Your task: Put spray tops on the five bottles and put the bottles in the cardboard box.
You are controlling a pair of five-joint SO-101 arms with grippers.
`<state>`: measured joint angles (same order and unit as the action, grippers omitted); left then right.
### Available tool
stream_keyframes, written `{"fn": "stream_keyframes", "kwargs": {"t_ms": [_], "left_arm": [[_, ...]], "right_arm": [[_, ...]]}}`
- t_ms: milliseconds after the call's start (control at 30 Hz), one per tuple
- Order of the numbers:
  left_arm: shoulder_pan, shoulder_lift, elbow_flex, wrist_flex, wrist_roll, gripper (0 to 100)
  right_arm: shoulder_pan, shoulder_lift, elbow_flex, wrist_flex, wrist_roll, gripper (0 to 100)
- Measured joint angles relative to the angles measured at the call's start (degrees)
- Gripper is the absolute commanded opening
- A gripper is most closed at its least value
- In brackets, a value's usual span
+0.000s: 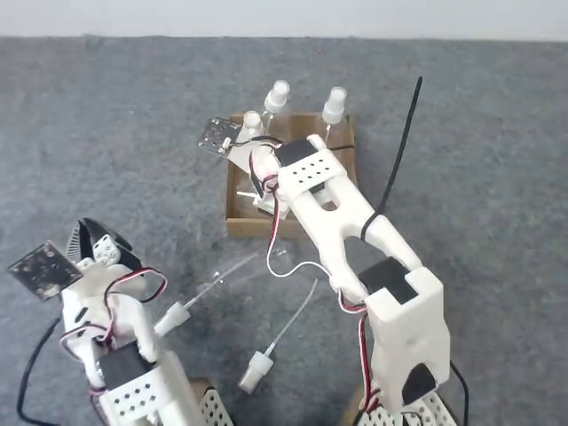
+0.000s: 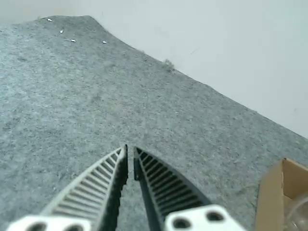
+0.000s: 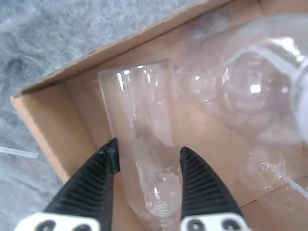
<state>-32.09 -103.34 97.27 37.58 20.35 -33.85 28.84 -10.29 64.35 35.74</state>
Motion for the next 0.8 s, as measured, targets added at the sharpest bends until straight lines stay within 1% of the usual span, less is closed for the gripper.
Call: {"fn": "stream_keyframes", "kwargs": {"t_ms": [233, 600, 800], "left_arm": [[0.0, 0.0, 0.0, 0.0, 0.0, 1], [0.0, 0.0, 0.0, 0.0, 0.0, 1], [0.0, 0.0, 0.0, 0.0, 0.0, 1]], "right_arm": [[0.0, 1.5, -4.0, 1.9, 0.2, 0.6], [-0.1, 3.3, -15.3, 14.9, 0.2, 0.6], [-0.1, 3.3, -21.5, 20.2, 0.2, 0.6]]}}
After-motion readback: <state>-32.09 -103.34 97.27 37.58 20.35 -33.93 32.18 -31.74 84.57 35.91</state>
